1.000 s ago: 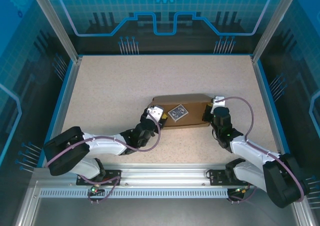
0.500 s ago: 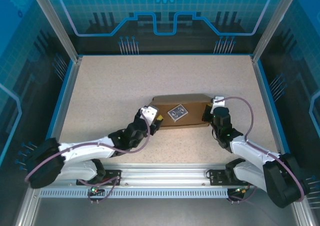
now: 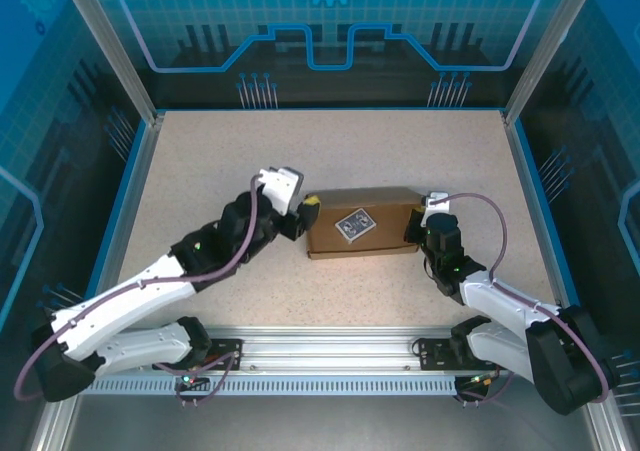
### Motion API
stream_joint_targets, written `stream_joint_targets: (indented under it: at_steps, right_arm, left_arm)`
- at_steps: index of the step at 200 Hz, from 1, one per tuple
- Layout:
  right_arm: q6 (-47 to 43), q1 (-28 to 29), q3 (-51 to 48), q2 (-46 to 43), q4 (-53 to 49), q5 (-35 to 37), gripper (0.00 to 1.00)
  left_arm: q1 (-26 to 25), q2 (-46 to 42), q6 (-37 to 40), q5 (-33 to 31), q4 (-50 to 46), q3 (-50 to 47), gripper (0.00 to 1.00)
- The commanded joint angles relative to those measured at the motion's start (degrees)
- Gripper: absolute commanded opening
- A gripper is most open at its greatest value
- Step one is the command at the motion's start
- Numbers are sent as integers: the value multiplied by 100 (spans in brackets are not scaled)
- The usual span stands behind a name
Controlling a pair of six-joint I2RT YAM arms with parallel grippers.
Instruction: Fold the paper box
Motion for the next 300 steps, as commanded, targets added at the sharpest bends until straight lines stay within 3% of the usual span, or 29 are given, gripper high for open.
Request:
stream_joint_targets:
  at_steps: [1, 35, 69, 101, 166, 211, 257, 300]
  right_arm:
    - [55, 120, 90, 40, -77, 48, 0]
    - [45, 127, 107, 31, -107, 56, 0]
    - [43, 140, 105, 22, -116, 95, 0]
    - [70, 149, 72, 22, -140, 113, 0]
    - [68, 151, 72, 6, -194, 127, 8]
    - [79, 175, 5, -271, -511, 131, 27]
    - [158, 189, -156, -1515, -1634, -10, 43]
    - [43, 211, 105, -2801, -2818, -166, 48]
  left_arm:
    - [435, 684, -164, 1043, -889, 674, 65]
    - [875, 2107, -262, 2304, -1093, 1884, 63]
    - [905, 3431, -203, 3046, -1680, 3081, 60]
    - [901, 4029, -226, 3435, -1866, 3496, 59]
    - [888, 4171, -496, 3929, -1548, 3091, 57]
    - [883, 4183, -561, 3972, -1411, 2862, 57]
    - [872, 4185, -645, 3999, -1245, 2640, 57]
    - [827, 4233, -713, 4008, -1084, 2487, 57]
